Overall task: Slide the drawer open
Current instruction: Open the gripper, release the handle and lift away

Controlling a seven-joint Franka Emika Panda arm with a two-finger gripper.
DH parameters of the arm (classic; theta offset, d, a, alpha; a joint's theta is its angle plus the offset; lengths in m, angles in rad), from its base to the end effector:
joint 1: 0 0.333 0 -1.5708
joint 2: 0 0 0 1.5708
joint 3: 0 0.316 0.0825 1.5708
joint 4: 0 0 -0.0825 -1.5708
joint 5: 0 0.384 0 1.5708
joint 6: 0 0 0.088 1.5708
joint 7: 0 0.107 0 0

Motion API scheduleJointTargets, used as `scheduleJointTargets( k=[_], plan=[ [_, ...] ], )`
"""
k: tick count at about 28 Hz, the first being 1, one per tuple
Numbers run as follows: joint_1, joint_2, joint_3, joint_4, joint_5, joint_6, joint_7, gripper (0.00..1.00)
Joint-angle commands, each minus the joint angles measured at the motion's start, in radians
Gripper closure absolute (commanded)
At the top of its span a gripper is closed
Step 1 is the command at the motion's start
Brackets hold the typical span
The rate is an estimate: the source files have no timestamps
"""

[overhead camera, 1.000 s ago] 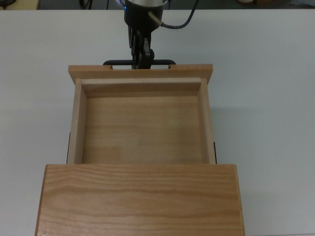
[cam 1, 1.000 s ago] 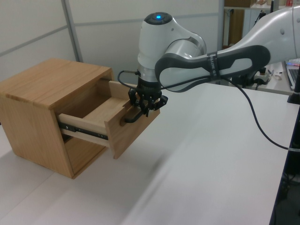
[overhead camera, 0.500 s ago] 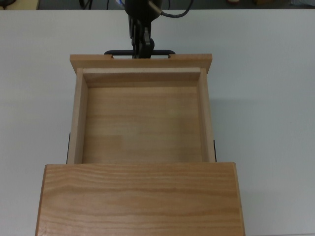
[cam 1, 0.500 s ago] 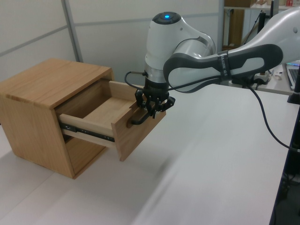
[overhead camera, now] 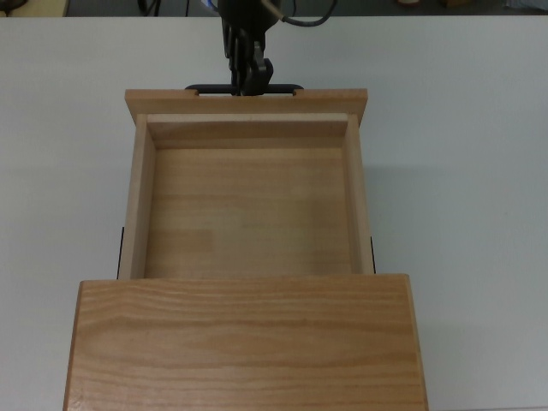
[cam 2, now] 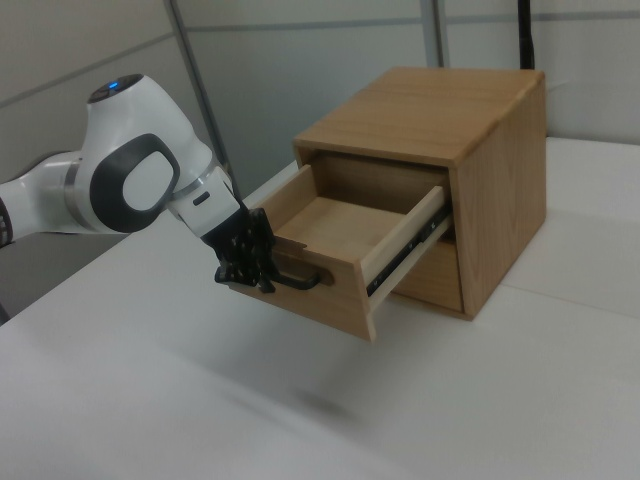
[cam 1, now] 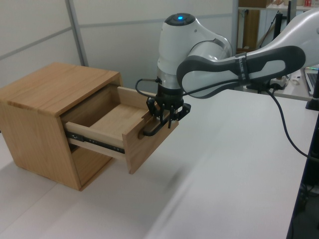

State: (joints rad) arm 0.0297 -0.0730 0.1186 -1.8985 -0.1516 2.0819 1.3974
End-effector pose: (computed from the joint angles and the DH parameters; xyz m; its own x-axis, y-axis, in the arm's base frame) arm 0.5588 0.0776 0.5564 0.3434 -0.9187 0.1949 -0.8985 -0.3818 -0.2166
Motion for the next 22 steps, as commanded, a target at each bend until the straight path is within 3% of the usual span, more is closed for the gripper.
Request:
scheduleJointTargets(
  k=[1, 15, 19, 22],
  plan=[
    [0.001, -0.065, -0.005, -0.021, 0.038, -0.060, -0.080, 0.00],
    [-0.001, -0.070, -0.019, 0.053, 0.043, -0.091, -0.181, 0.00],
    [-0.001, -0.068, -0.027, 0.076, 0.049, -0.124, -0.328, 0.00],
    [-0.001, -0.067, -0.028, 0.087, 0.082, -0.154, -0.473, 0.00]
  ],
)
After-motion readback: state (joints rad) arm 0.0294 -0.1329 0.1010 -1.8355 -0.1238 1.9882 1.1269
